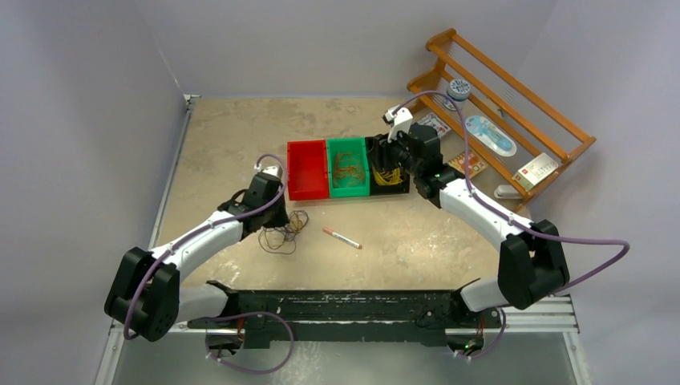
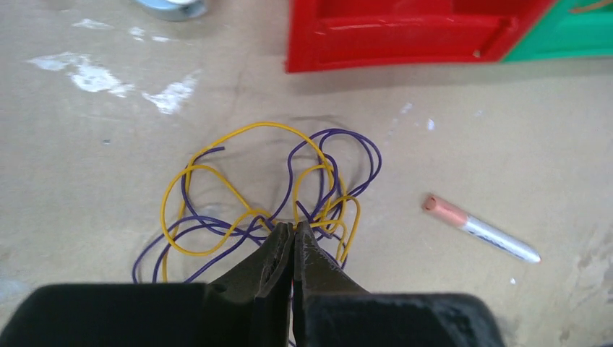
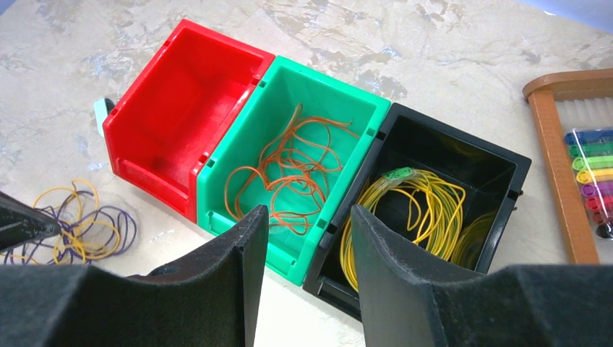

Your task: Untangle the cables

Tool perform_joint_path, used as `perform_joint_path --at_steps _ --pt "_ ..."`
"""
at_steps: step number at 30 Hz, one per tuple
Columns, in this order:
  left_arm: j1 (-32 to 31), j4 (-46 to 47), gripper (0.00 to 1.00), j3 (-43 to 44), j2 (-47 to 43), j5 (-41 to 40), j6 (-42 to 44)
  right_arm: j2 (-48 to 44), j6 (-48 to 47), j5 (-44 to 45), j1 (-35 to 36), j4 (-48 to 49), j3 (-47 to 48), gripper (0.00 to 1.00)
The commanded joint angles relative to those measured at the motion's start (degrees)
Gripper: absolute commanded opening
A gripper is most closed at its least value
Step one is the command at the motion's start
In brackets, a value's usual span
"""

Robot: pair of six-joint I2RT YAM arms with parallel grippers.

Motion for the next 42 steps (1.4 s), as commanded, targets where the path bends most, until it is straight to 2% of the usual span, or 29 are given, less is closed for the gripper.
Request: perform_joint_path --at_steps 1,8,11,17,22,28,35,42 --pt "-5.2 0.0 0.0 5.2 1.5 3.3 2.6 -2.3 -0.8 1.7 0.4 1.3 0.6 0.49" --pt "-15.1 1.4 0.0 8.3 5.5 1.3 5.5 -2.9 -1.1 2.5 0.4 1.3 0.0 0.5" --pt "-15.4 0.2 0.0 7.8 4.2 -1.7 6.2 -2.9 -1.0 1.8 0.3 1.1 -0.3 0.5" --pt "-15.3 -1.5 0.21 5.4 0.2 -10.6 2.2 -1.6 -0.3 -3.0 0.6 -0.9 -0.1 0.51" --pt "-15.4 3.6 0.25 0.0 -1.7 -10.2 -2.7 1.3 0.9 -10.1 2.7 -1.7 0.3 0.53" --pt "-15.3 11.3 0.31 -6.5 -4.0 -8.0 -5.8 7.3 1.3 -13.5 9.1 -2.5 3.1 0.59" --pt "-15.3 12.5 0.32 -9.6 -5.3 -10.4 -6.9 16.9 1.1 -15.7 15.1 -2.8 8.3 0.61" --pt "-15.4 13.5 0.31 -10.9 -5.0 -11.1 -6.9 24.0 -0.7 -16.7 17.3 -5.0 14.2 0.61"
